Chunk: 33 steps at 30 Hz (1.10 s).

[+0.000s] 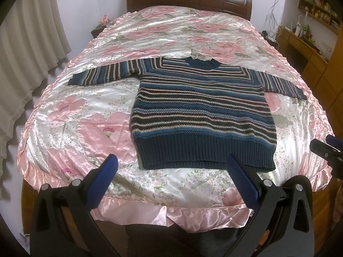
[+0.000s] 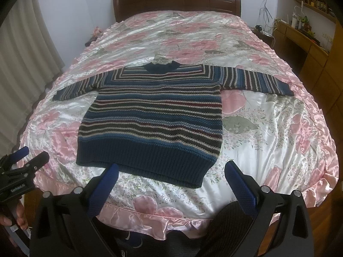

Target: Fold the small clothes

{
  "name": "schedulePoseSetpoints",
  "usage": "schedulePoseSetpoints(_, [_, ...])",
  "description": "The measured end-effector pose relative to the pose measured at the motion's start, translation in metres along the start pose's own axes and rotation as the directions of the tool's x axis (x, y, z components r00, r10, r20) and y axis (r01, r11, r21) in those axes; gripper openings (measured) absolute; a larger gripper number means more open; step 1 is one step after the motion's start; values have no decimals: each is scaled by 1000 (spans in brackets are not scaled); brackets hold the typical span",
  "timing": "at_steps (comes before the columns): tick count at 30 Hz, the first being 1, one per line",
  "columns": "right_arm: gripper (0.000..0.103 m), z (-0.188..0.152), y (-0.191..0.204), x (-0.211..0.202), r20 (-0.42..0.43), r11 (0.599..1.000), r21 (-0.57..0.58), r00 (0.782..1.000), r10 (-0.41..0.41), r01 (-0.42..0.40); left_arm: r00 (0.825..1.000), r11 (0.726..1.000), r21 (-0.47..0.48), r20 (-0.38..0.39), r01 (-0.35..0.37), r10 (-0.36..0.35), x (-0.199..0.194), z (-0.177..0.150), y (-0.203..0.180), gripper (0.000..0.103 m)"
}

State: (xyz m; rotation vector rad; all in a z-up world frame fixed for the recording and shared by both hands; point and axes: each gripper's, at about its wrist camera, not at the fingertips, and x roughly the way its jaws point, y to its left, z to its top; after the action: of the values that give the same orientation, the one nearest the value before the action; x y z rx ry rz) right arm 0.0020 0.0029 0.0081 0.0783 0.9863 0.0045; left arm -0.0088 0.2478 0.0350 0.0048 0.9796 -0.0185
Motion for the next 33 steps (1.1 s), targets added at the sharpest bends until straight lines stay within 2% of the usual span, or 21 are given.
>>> schedulePoseSetpoints(8, [99, -1, -1, -1, 1, 1000, 0, 1000, 5, -5, 1000, 1000, 4, -3, -1, 1, 1, 0, -3, 100])
schedulePoseSetpoints(13, [99, 4, -12, 17, -35, 991, 70, 993, 115, -112, 999, 1000, -1, -32, -7, 7, 17, 4, -8, 100])
schedulePoseSetpoints(15, [99, 13, -20, 29, -35, 998, 44, 998, 55, -53, 999, 1000, -7, -46, -7, 6, 29, 11, -12, 100])
schedulePoseSetpoints(18, [99, 30, -42, 43, -26, 1000, -11, 1000, 9, -9, 999, 1000, -19, -52, -8, 7, 49, 30, -25, 100])
schedulePoseSetpoints(23, [99, 80, -136, 76, -17, 990, 132, 999, 44, -42, 1000, 1000, -5, -11, -6, 6, 81, 78, -66, 100])
schedulePoseSetpoints(26, [99, 113, -203, 99, -7, 978, 202, 999, -47, 48, 1000, 999, 24, 1, 26, -26, 113, 116, -110, 100])
schedulePoseSetpoints(27, [99, 122, -224, 106, -17, 974, 221, 998, -55, 57, 999, 999, 30, 0, 37, -37, 122, 126, -123, 100])
schedulePoseSetpoints(30, [99, 155, -292, 140, -83, 946, 292, 989, -122, 141, 997, 996, 42, -4, 77, -77, 155, 156, -168, 100])
schedulePoseSetpoints(33, [99, 176, -357, 177, -155, 924, 327, 976, -153, 197, 995, 994, 44, -9, 100, -100, 194, 188, -216, 100])
